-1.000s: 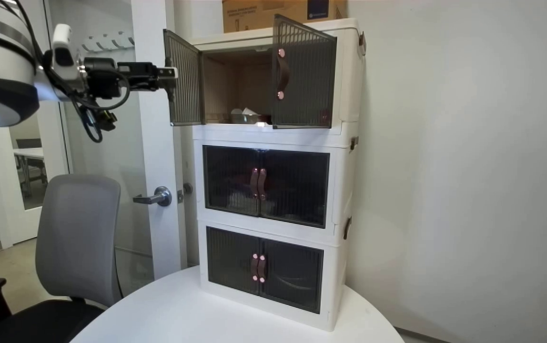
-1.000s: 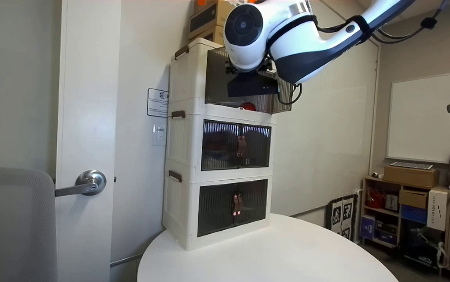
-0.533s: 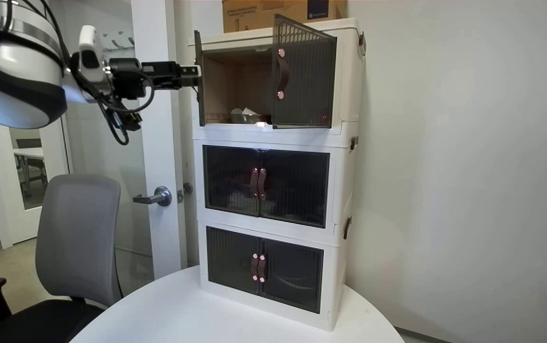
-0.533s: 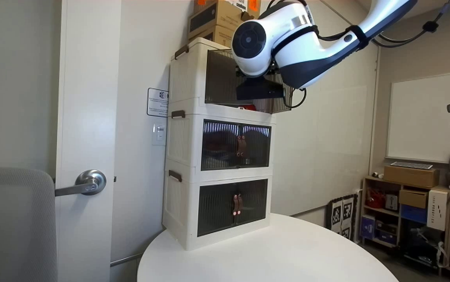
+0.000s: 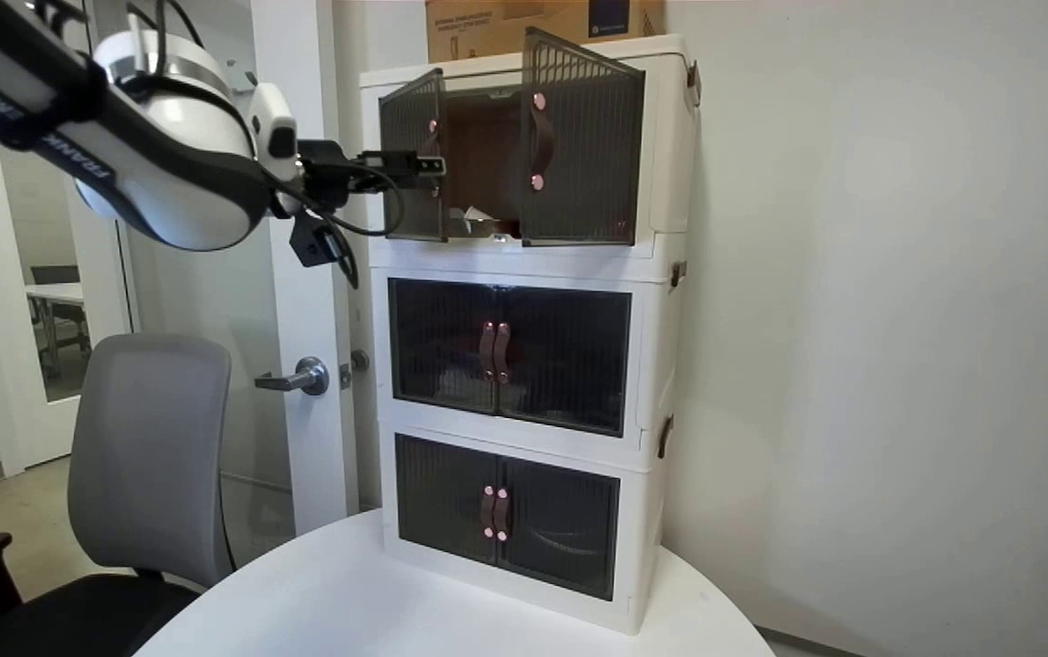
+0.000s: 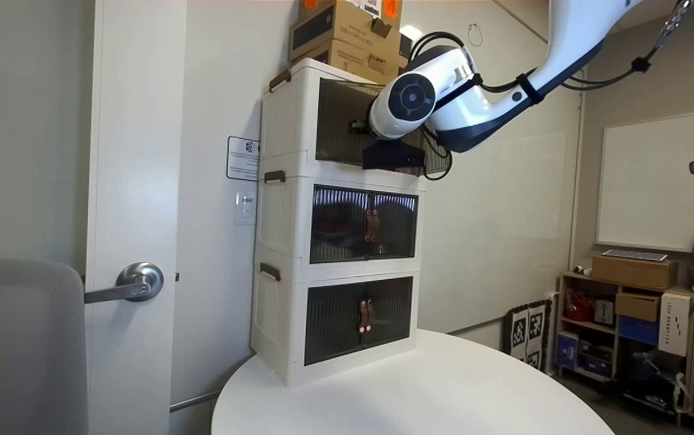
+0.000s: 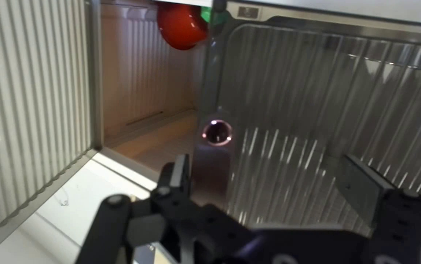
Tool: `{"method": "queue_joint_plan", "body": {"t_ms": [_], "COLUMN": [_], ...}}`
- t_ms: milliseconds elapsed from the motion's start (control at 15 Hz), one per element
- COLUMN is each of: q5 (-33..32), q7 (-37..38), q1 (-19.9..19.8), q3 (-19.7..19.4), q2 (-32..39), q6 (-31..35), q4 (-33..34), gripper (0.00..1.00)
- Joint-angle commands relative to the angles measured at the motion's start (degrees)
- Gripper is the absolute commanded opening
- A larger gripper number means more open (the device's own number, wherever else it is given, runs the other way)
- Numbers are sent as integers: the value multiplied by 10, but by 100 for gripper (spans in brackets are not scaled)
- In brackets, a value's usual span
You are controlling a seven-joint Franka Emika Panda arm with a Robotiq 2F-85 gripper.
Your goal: Close the top drawer
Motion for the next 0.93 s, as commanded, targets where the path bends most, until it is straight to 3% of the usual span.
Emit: {"method": "queue_joint_plan", "body": {"t_ms": [0, 467, 867], "q5": [-76, -160, -144], "q7": [40, 81, 91], "q1": [-20, -36, -59], "q3": [-7, -2, 2], "q2": [69, 129, 142], "q6": [100, 176, 255], "q4": [108, 214, 258], "gripper": [100, 100, 100]}}
